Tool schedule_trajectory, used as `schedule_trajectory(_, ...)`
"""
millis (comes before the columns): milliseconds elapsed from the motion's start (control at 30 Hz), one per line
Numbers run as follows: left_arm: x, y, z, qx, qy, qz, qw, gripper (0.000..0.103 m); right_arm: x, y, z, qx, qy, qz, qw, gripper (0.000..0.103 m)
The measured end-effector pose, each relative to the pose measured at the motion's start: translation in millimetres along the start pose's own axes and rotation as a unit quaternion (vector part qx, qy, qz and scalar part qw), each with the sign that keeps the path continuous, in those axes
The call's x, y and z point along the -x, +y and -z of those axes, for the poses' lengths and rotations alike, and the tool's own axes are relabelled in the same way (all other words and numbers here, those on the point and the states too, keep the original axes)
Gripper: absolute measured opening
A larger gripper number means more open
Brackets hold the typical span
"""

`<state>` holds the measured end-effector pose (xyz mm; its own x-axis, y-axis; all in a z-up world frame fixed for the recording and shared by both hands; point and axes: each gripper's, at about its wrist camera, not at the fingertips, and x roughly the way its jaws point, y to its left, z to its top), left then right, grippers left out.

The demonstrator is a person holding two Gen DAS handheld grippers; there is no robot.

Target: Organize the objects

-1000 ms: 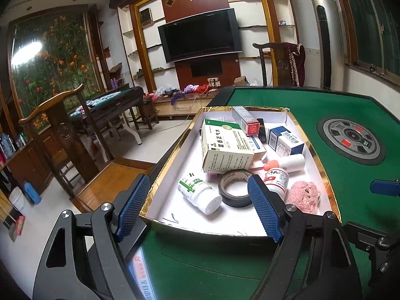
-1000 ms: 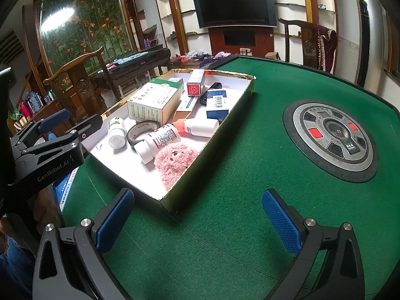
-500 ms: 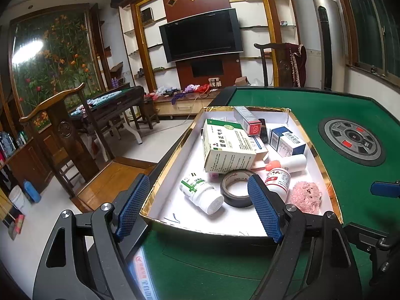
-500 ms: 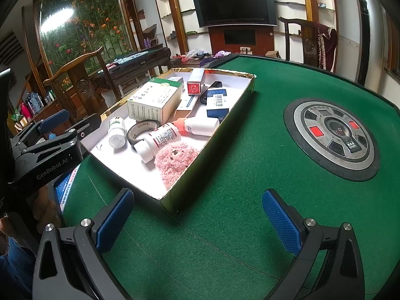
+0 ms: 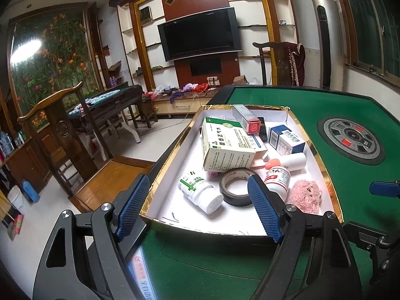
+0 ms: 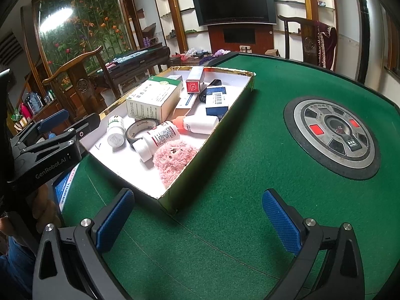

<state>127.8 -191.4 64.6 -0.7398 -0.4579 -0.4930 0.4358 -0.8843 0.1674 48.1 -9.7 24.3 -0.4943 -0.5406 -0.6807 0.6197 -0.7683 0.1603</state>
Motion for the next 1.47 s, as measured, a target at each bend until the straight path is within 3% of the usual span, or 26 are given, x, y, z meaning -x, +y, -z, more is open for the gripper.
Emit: schedule_trajectory(1467, 1, 14, 2, 0.017, 0.000, 0.004, 0.9998, 0.082, 0, 2, 1, -0.001, 0.002, 0.000, 1.000, 0.103)
